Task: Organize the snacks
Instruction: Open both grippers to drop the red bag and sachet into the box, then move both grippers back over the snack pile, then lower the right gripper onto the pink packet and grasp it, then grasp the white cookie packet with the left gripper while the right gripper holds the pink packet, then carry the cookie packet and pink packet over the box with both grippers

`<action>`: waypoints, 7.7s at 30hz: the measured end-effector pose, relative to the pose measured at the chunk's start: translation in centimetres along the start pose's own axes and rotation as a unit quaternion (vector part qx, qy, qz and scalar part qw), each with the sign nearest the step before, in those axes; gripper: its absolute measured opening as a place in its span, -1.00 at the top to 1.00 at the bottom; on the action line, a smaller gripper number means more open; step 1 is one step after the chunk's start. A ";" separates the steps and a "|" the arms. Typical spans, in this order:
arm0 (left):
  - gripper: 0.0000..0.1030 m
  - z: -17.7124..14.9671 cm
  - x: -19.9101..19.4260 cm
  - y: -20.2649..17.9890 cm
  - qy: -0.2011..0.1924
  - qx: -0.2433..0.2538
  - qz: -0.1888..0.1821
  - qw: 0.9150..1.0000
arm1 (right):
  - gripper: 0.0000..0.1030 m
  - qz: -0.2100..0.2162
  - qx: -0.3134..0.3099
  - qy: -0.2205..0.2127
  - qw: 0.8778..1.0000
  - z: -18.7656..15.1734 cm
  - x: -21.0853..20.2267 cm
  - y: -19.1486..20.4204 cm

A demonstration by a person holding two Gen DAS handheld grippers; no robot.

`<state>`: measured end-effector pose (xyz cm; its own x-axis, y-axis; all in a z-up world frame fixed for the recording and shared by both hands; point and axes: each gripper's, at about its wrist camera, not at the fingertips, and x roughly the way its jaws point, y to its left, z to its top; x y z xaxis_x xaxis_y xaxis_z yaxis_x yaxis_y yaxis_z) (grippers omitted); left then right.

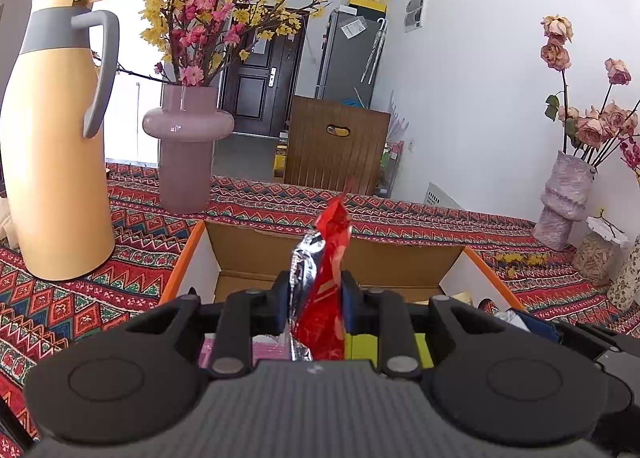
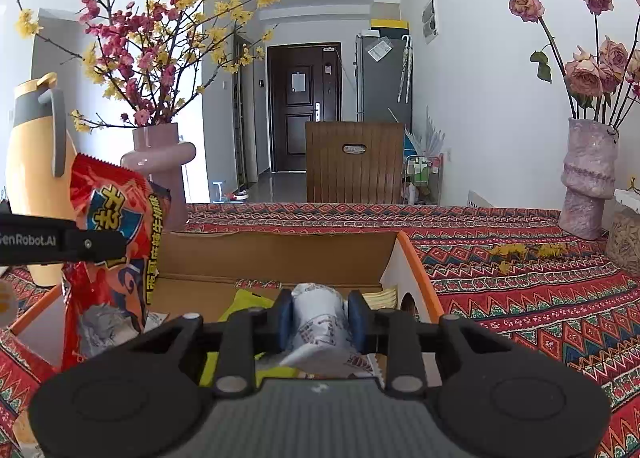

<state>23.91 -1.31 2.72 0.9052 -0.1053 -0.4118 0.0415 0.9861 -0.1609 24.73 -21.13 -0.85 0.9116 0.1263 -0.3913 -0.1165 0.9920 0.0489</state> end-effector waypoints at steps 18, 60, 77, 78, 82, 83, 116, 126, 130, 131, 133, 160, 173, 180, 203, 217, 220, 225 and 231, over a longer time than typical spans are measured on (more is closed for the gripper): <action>-1.00 0.2 -1.4 0.2 -0.040 -0.010 0.059 0.997 | -1.00 0.000 0.033 -0.037 0.999 0.1 -1.7 -1.2; -1.00 -7.5 -9.5 3.9 0.025 0.031 0.076 0.996 | -1.00 -0.018 0.020 0.016 1.000 -6.2 -12.2 -2.7; -1.00 -9.6 -8.4 5.6 0.049 0.006 0.078 0.996 | -1.00 -0.029 0.043 0.078 0.996 -8.5 -10.7 -6.0; -1.00 -9.6 -8.4 5.6 0.050 0.005 0.077 0.996 | -1.00 -0.027 0.044 0.084 0.995 -8.3 -10.3 -6.2; -1.00 -9.6 -8.2 5.7 0.054 0.001 0.077 0.996 | -0.92 -0.012 0.054 0.111 0.992 -7.4 -8.3 -7.0; -1.00 -9.6 -8.2 5.8 0.054 0.000 0.076 0.996 | -0.87 -0.011 0.060 0.121 0.991 -7.2 -7.7 -7.3; -1.00 -7.8 -7.0 4.7 0.109 0.016 0.055 0.992 | -0.16 0.007 0.053 0.035 0.998 -8.3 -9.5 -6.9; -1.00 -8.1 -3.8 4.9 0.172 0.007 0.060 0.983 | -0.16 0.011 0.057 0.032 0.998 -8.3 -9.6 -7.0; -1.00 -8.0 -3.8 6.0 0.175 -0.012 0.064 0.982 | -0.16 0.014 0.056 0.030 0.998 -8.4 -9.7 -6.9; -1.00 -8.0 -3.8 6.3 0.176 -0.015 0.067 0.982 | -0.16 0.014 0.056 0.029 0.998 -8.4 -9.7 -6.9; -1.00 -8.0 -3.7 6.8 0.177 -0.023 0.072 0.981 | -0.16 0.014 0.057 0.028 0.998 -8.4 -9.7 -6.9; -0.12 -9.2 -6.2 5.7 0.138 0.032 0.083 0.986 | -0.16 0.010 0.041 0.011 0.999 -8.4 -10.3 -6.4; -0.12 -8.1 -8.8 5.4 0.099 0.025 0.066 0.993 | -0.16 0.003 0.036 0.002 0.999 -8.5 -10.7 -6.2; -0.12 -6.9 -9.8 4.3 0.070 0.032 0.053 0.996 | -0.16 -0.004 0.030 -0.008 1.000 -7.8 -11.4 -5.8; -0.12 -1.6 -8.6 1.0 0.005 0.046 0.036 0.998 | -0.16 0.030 0.000 -0.059 0.998 -2.2 -9.7 -2.6; -0.12 0.4 -4.6 0.7 -0.004 0.038 0.048 0.998 | -0.16 0.033 -0.027 -0.052 0.998 0.8 -4.9 -0.6; -0.12 0.5 -3.5 0.6 -0.002 0.036 0.047 0.998 | -0.16 0.029 -0.021 -0.049 0.998 0.9 -4.0 -0.5; -0.12 -0.1 -1.8 0.7 -0.006 0.033 0.067 0.997 | -0.16 0.024 -0.022 -0.039 0.999 0.6 -2.8 -0.5; -0.12 -0.9 -0.7 1.0 -0.007 0.036 0.069 0.997 | -0.16 0.025 -0.025 -0.022 0.999 0.2 -1.8 -0.4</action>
<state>22.92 -0.42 2.04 0.9102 0.0342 -0.4128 -0.0545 0.9978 -0.0376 23.18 -21.73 0.02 0.9204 0.1771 -0.3487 -0.1812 0.9832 0.0211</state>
